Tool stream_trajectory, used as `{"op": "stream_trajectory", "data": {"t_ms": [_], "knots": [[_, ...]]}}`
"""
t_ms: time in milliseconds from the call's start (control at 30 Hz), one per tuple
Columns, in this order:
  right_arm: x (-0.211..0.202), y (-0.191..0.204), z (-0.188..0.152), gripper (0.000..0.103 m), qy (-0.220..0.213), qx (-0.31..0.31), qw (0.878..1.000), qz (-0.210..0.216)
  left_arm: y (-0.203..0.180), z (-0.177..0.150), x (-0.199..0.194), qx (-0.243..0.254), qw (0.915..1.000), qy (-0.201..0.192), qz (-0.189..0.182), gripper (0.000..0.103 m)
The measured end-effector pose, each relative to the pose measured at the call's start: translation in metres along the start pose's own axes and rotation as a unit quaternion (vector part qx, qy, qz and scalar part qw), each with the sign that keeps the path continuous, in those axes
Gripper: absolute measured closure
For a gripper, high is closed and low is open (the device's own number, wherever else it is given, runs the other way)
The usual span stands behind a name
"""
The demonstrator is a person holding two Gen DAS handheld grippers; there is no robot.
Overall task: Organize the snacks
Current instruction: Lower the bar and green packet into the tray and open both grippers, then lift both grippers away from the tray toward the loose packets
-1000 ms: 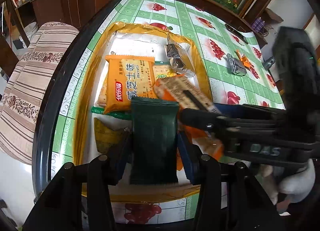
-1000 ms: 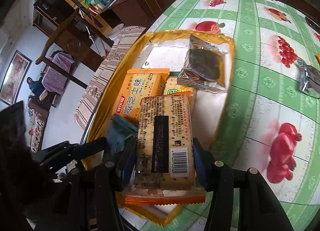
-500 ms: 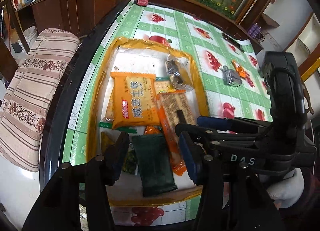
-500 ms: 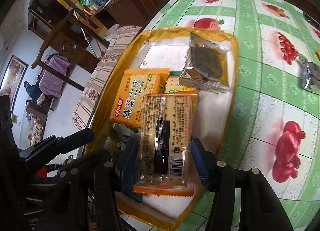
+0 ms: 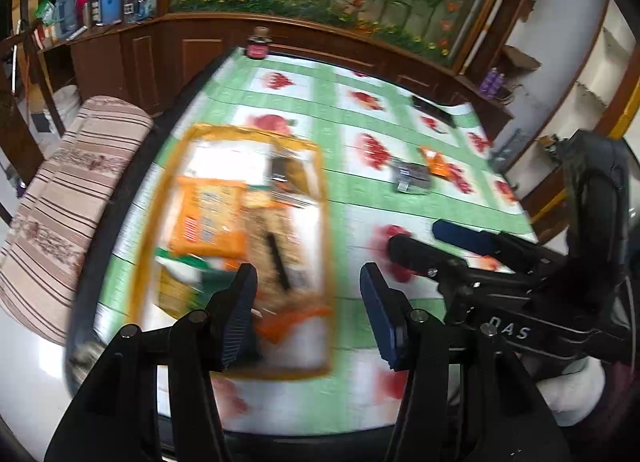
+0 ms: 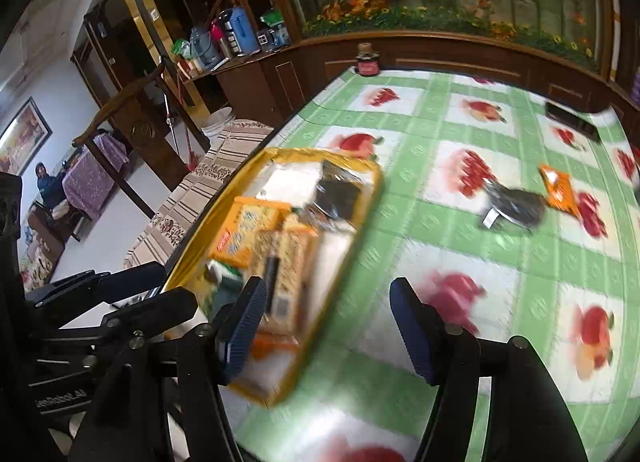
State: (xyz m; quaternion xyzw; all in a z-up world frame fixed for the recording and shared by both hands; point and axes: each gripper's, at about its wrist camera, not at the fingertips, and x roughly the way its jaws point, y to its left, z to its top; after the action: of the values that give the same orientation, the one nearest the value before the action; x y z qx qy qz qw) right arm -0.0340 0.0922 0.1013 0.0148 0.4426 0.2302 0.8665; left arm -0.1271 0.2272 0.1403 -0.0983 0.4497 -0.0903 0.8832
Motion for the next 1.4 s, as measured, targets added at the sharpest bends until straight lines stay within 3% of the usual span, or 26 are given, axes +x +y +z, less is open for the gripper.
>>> {"op": "stream_trajectory", "data": {"t_ms": [133, 200, 267, 300, 367, 400, 467, 567, 667, 733, 867, 1033, 1400], "knots": [[-0.029, -0.032, -0.022, 0.037, -0.002, 0.021, 1.0, -0.01, -0.043, -0.011, -0.007, 0.023, 0.9996, -0.008, 0.016, 0.051], [-0.046, -0.041, -0.032, 0.037, -0.011, 0.022, 0.999, -0.02, -0.065, -0.014, -0.019, 0.046, 0.9971, -0.038, 0.047, 0.051], [-0.068, -0.05, -0.041, 0.037, -0.029, 0.017, 0.999, -0.033, -0.088, -0.015, -0.039, 0.076, 0.9884, -0.09, 0.096, 0.048], [-0.077, -0.053, -0.043, 0.037, -0.039, 0.015, 0.998, -0.038, -0.102, -0.015, -0.055, 0.09, 0.9802, -0.129, 0.121, 0.042], [-0.099, -0.057, -0.048, 0.037, -0.064, 0.01, 0.997, -0.049, -0.115, -0.013, -0.077, 0.092, 0.9699, -0.176, 0.14, 0.005], [-0.109, -0.058, -0.049, 0.037, -0.076, 0.008, 0.996, -0.054, -0.121, -0.011, -0.088, 0.089, 0.9676, -0.195, 0.133, 0.0], [-0.133, -0.059, -0.052, 0.034, -0.111, 0.001, 0.991, -0.069, -0.124, -0.004, -0.094, 0.082, 0.9748, -0.188, 0.089, 0.0], [-0.168, -0.054, -0.057, 0.019, -0.17, -0.018, 0.98, -0.103, -0.121, 0.003, -0.089, 0.04, 0.9881, -0.147, 0.018, 0.0], [-0.191, -0.047, -0.062, 0.018, -0.21, -0.042, 0.968, -0.134, -0.133, -0.002, -0.098, 0.054, 0.9824, -0.169, 0.059, 0.0], [-0.198, -0.047, -0.064, 0.018, -0.218, -0.047, 0.965, -0.137, -0.147, -0.005, -0.112, 0.075, 0.9716, -0.204, 0.093, 0.0], [-0.206, -0.049, -0.067, 0.018, -0.224, -0.04, 0.965, -0.13, -0.16, -0.011, -0.134, 0.088, 0.9598, -0.242, 0.111, 0.0], [-0.214, -0.048, -0.067, 0.017, -0.239, -0.046, 0.962, -0.123, -0.162, -0.009, -0.127, 0.098, 0.9626, -0.217, 0.13, 0.0], [-0.202, -0.061, -0.068, 0.017, -0.203, -0.021, 0.974, -0.097, -0.164, -0.018, -0.108, 0.092, 0.969, -0.16, 0.165, 0.0]]}}
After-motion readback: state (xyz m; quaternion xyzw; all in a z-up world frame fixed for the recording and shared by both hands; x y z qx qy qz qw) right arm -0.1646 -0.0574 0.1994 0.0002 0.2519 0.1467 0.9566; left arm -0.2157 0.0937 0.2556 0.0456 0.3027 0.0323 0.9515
